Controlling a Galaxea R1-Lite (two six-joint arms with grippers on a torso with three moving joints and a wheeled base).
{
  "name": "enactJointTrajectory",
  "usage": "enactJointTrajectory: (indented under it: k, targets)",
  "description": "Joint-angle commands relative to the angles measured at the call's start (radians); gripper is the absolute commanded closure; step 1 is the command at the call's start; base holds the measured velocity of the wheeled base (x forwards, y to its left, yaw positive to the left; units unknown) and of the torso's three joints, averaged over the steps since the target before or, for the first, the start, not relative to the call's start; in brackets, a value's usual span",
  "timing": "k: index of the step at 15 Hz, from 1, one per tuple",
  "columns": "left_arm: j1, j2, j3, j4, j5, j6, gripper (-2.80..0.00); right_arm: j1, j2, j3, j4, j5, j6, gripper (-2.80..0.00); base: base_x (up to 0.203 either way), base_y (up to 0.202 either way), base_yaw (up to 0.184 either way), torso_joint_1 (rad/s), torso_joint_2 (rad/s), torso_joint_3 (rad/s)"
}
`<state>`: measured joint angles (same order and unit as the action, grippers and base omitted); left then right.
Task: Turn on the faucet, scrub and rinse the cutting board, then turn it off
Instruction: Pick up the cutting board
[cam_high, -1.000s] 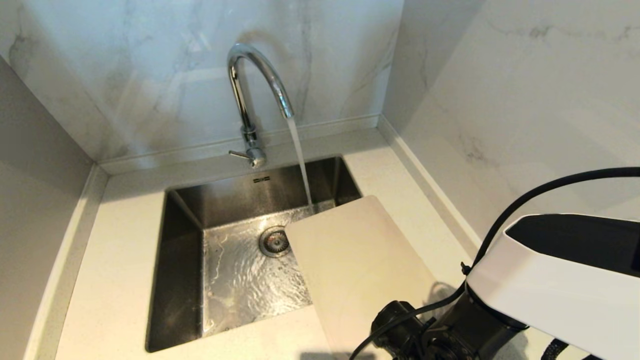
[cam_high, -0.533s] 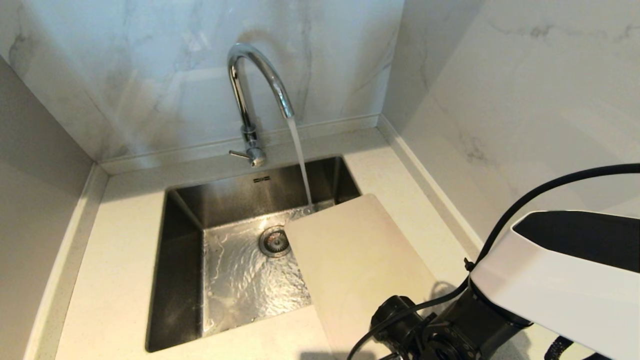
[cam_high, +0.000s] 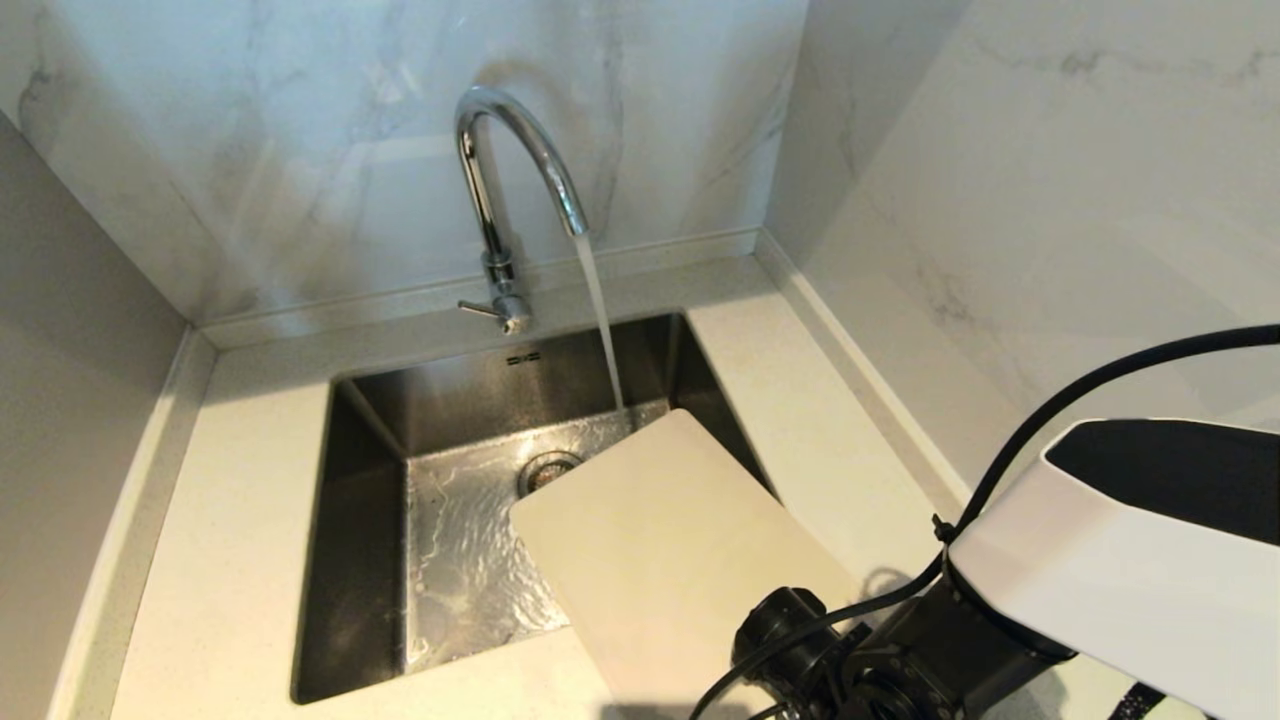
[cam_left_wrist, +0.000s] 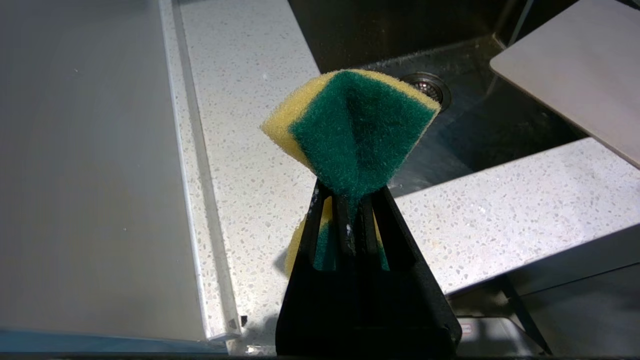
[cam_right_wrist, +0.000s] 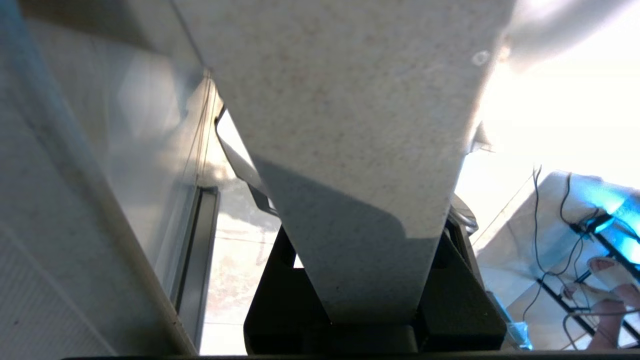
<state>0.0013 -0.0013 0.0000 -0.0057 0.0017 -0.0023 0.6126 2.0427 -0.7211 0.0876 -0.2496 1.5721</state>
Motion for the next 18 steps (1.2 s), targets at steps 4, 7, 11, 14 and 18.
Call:
enactJointTrajectory:
  k: [4, 7, 11, 14, 18]
  targets:
    - [0.0, 0.0, 0.002, 0.0, 0.0, -0.001, 0.0, -0.002, -0.104, 0.0, 0.006, -0.037, 0.01, 0.0, 0.0, 0.0, 0.0, 0.0, 0.0, 0.0]
    - [0.0, 0.0, 0.002, 0.0, 0.0, -0.001, 0.0, -0.002, -0.174, 0.002, 0.019, -0.064, 0.009, 0.0, 0.0, 0.0, 0.0, 0.0, 0.0, 0.0]
    - [0.0, 0.0, 0.002, 0.0, 0.0, 0.001, 0.0, -0.003, -0.315, -0.003, 0.077, -0.1, 0.009, 0.0, 0.0, 0.0, 0.0, 0.0, 0.0, 0.0]
    - [0.0, 0.0, 0.002, 0.0, 0.0, -0.001, 0.0, -0.006, -0.424, -0.003, 0.123, -0.177, 0.008, 0.0, 0.0, 0.0, 0.0, 0.0, 0.0, 0.0]
    - [0.0, 0.0, 0.002, 0.0, 0.001, -0.001, 0.0, -0.008, -0.559, -0.001, 0.161, -0.189, -0.02, 0.0, 0.0, 0.0, 0.0, 0.0, 0.0, 0.0]
